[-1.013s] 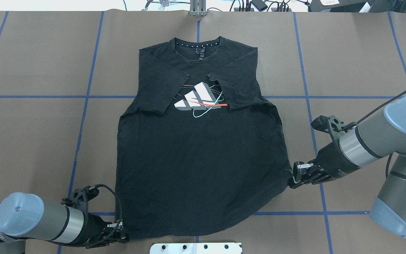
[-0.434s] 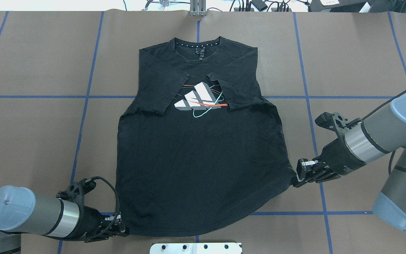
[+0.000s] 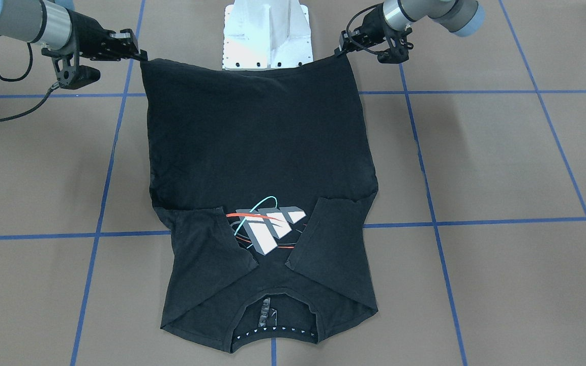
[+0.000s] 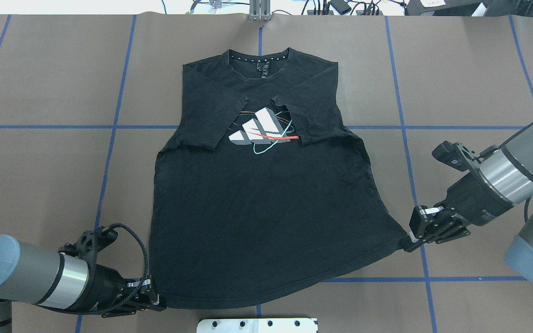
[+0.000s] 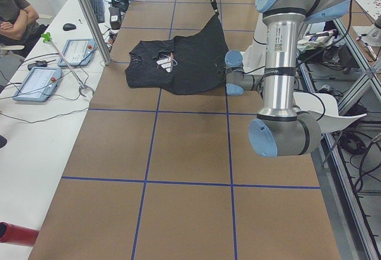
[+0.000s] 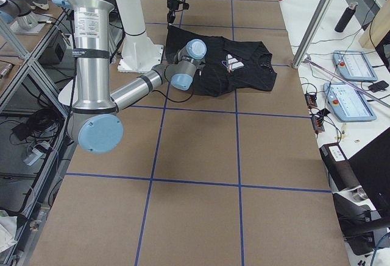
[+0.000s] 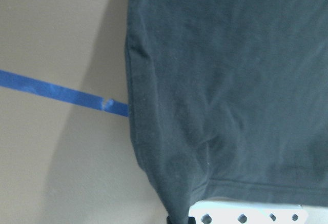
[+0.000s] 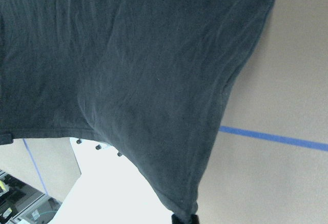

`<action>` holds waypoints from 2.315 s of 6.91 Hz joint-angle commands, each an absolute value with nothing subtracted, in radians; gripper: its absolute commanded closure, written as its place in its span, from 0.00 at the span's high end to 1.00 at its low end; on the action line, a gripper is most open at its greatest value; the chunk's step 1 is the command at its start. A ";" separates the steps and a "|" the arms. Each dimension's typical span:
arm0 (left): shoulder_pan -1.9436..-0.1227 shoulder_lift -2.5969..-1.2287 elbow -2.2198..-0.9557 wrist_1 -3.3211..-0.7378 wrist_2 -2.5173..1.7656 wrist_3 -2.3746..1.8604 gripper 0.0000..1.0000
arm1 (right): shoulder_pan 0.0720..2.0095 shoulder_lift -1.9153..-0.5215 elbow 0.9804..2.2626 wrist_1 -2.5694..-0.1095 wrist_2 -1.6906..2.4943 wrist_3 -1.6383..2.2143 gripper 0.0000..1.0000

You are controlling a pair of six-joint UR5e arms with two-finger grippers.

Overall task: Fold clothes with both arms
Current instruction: 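Lift both hem corners and carry them toward the collar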

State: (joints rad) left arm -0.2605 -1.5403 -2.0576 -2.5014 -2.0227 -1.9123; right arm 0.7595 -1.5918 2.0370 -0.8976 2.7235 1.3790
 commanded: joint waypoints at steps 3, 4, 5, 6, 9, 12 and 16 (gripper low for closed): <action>-0.268 -1.425 -2.229 -2.502 -2.204 -1.907 0.00 | 0.707 -1.681 2.048 -0.603 2.819 1.681 0.00; -0.270 -1.425 -2.240 -2.502 -2.221 -1.907 0.00 | 0.697 -1.681 2.046 -0.597 2.816 1.695 0.00; -0.296 -1.428 -2.243 -2.500 -2.224 -1.908 0.00 | 0.693 -1.665 2.031 -0.597 2.798 1.700 0.00; -0.377 -1.439 -2.231 -2.500 -2.229 -1.908 0.00 | 0.713 -1.622 1.985 -0.597 2.743 1.692 0.00; -0.607 -1.637 -2.120 -2.500 -2.217 -1.855 0.00 | 0.918 -1.407 1.783 -0.595 2.720 1.595 0.00; -0.780 -1.773 -1.943 -2.502 -2.212 -1.852 0.00 | 0.960 -1.350 1.692 -0.598 2.588 1.470 0.00; -0.864 -1.960 -1.581 -2.513 -2.110 -1.770 0.00 | 0.994 -1.185 1.484 -0.598 2.482 1.470 0.00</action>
